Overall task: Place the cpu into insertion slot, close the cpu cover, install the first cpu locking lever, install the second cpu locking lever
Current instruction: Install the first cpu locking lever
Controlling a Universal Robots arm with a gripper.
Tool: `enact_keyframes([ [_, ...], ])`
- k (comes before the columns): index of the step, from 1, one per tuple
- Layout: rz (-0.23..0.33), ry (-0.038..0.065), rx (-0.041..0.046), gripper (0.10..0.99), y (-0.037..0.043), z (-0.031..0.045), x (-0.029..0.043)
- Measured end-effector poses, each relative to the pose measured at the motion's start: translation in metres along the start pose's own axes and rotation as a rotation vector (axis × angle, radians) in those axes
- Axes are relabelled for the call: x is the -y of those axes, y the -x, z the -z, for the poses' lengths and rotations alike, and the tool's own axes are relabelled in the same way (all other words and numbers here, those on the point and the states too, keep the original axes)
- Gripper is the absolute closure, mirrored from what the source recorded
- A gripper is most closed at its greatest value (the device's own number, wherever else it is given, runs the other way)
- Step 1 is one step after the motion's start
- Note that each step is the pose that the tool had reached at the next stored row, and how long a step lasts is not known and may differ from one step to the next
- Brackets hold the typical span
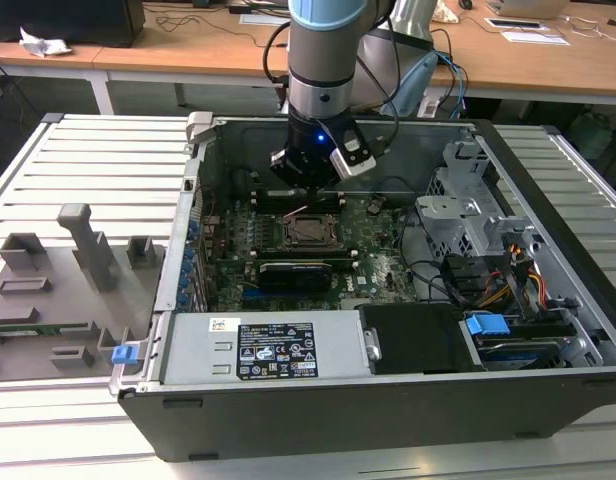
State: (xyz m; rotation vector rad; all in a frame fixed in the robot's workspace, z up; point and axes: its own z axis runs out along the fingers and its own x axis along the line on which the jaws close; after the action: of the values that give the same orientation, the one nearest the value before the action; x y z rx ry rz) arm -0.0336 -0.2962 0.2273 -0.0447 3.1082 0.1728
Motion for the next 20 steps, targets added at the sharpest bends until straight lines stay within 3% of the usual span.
enact_keyframes([
  [20,0.000,0.000,0.0001,0.980,0.0038,-0.0035,0.0005],
])
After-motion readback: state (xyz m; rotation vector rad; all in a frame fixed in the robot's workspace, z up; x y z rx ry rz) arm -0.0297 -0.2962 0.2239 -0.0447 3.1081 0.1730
